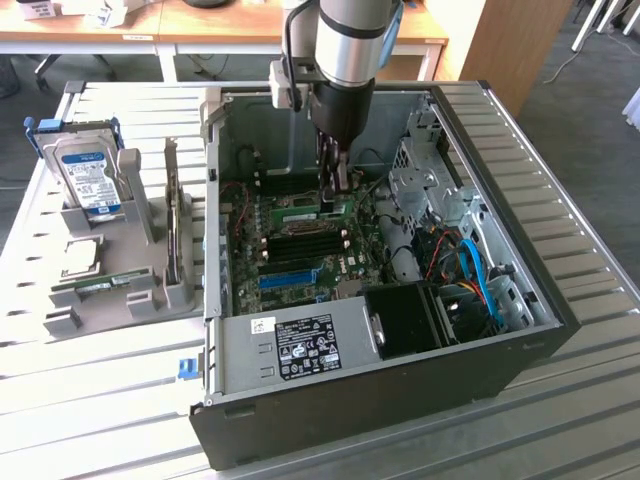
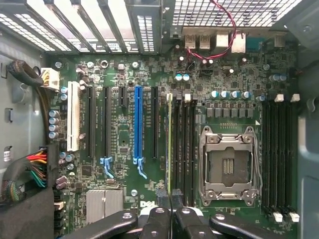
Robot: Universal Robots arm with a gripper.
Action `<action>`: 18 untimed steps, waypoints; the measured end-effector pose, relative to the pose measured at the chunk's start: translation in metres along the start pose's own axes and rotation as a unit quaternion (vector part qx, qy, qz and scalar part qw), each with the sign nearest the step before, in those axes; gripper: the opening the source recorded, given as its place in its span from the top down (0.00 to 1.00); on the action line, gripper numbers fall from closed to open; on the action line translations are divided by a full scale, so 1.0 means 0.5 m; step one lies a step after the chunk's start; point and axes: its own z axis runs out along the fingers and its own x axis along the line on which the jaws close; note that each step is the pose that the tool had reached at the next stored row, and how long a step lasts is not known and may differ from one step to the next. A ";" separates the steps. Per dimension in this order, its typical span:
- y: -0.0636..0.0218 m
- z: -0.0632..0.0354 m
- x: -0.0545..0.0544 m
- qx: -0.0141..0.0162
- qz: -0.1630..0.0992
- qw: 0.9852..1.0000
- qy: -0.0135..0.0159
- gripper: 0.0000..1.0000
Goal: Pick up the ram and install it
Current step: 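Insert the ram into the slot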
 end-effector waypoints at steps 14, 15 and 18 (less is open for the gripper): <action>0.000 0.025 0.000 0.000 0.000 1.000 0.000 0.88; 0.000 0.027 0.000 0.000 0.000 1.000 0.000 0.88; -0.001 0.032 0.000 0.000 0.000 1.000 0.000 0.88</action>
